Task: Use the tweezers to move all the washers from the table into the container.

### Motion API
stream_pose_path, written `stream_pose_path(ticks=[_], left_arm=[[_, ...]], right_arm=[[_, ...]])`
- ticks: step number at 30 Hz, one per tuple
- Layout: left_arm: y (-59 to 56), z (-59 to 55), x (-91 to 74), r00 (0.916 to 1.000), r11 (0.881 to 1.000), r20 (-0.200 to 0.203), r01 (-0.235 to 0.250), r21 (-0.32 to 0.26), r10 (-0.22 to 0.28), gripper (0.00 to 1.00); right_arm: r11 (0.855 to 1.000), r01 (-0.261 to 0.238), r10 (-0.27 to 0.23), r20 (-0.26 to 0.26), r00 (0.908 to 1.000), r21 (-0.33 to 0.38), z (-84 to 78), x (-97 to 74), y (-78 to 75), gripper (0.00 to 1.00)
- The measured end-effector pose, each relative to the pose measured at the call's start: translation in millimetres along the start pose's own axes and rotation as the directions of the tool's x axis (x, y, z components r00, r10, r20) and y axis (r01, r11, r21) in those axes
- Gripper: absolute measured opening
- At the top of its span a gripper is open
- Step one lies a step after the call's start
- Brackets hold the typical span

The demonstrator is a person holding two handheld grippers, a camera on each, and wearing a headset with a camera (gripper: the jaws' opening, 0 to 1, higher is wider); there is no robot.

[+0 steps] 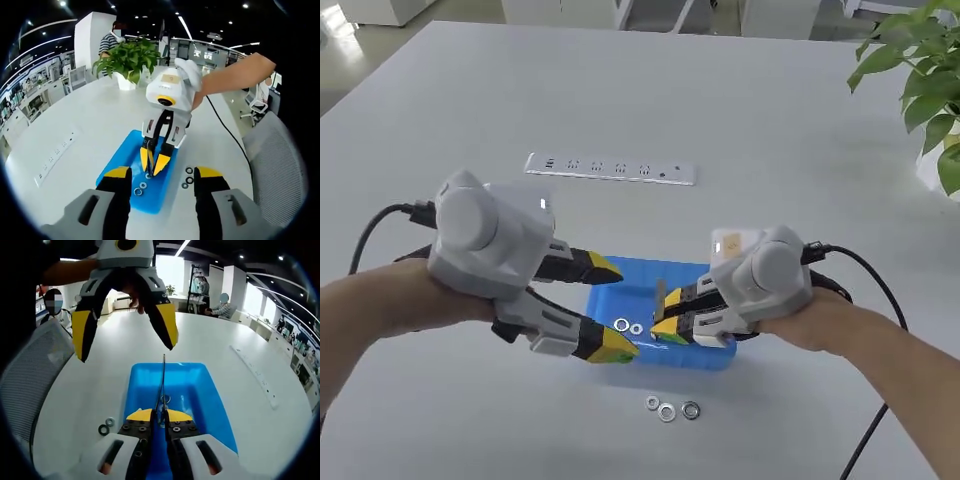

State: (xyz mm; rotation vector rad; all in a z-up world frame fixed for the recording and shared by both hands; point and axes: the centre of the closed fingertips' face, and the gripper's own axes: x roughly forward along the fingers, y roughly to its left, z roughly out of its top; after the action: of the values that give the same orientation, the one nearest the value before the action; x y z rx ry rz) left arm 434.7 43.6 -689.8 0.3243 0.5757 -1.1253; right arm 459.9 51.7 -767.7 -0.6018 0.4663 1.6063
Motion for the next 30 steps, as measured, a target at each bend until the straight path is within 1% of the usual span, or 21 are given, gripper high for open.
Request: stream_pose_path(ticks=[2, 4, 5, 7, 9, 11, 13, 17, 20, 23, 25, 30], left_arm=[[3.5, 3.5, 2.3, 1.0, 1.0, 0.005, 0.0, 0.01, 0.0, 0.5], [8.7, 7.8, 5.7, 0.9999, 1.0, 0.016, -0.005, 0.018, 0.004, 0.42], [13.9, 8.7, 8.3, 0.9997, 0.999, 0.011, -0.02, 0.026, 0.02, 0.4], [17.2, 11.3, 11.7, 0.9996, 0.999, 0.012, -0.024, 0.047, 0.024, 0.34], [19.2, 12.6, 14.7, 0.9997, 0.998, 0.009, -0.025, 0.056, 0.025, 0.27], [18.4, 14.1, 17.8, 0.9999, 0.997, 0.007, -0.011, 0.071, 0.01, 0.26], [17.6, 13.8, 20.7, 1.0, 0.996, -0.005, 0.001, 0.089, 0.0, 0.24], [14.7, 13.3, 24.7, 0.9994, 0.994, -0.02, 0.03, 0.109, -0.028, 0.17], [14.7, 14.8, 27.9, 0.9991, 0.992, -0.022, 0.04, 0.121, -0.037, 0.14], [16.4, 14.0, 31.3, 0.9991, 0.989, -0.03, 0.035, 0.145, -0.031, 0.12], [13.8, 14.3, 32.3, 0.9985, 0.988, -0.03, 0.05, 0.144, -0.046, 0.09], [11.4, 15.9, 35.4, 0.9979, 0.986, -0.03, 0.062, 0.154, -0.058, 0.09]], right_arm=[[1.0, -0.001, 0.001, 0.0, 1.0, -0.002, 0.1, 0.0, -0.1, 0.09], [1.0, -0.002, 0.002, 0.001, 1.0, -0.002, 0.2, 0.0, 0.2, 0.09], [1.0, -0.002, 0.002, 0.002, 1.0, -0.001, -0.4, 0.3, -0.6, 0.09], [1.0, -0.003, 0.003, 0.002, 1.0, -0.001, -0.4, 0.1, -0.3, 0.09], [1.0, -0.003, 0.003, 0.002, 1.0, -0.001, 0.1, -0.4, 0.2, 0.09], [1.0, -0.005, 0.005, 0.0, 1.0, -0.005, -0.3, -0.6, 0.0, 0.09], [1.0, -0.007, 0.007, -0.002, 1.0, -0.01, -0.6, -0.6, 0.1, 0.09], [1.0, -0.01, 0.01, -0.005, 0.9999, -0.016, -0.6, -1.3, 1.0, 0.09], [1.0, -0.014, 0.013, -0.009, 0.9999, -0.022, -1.5, -1.4, 1.0, 0.09], [0.999, -0.019, 0.018, -0.015, 0.9997, -0.032, -2.4, -2.0, 1.3, 0.1], [0.999, -0.02, 0.02, -0.018, 0.9996, -0.034, -3.0, -2.4, 1.1, 0.1], [0.999, -0.025, 0.024, -0.023, 0.9994, -0.039, -4.0, -2.7, 1.5, 0.1]])
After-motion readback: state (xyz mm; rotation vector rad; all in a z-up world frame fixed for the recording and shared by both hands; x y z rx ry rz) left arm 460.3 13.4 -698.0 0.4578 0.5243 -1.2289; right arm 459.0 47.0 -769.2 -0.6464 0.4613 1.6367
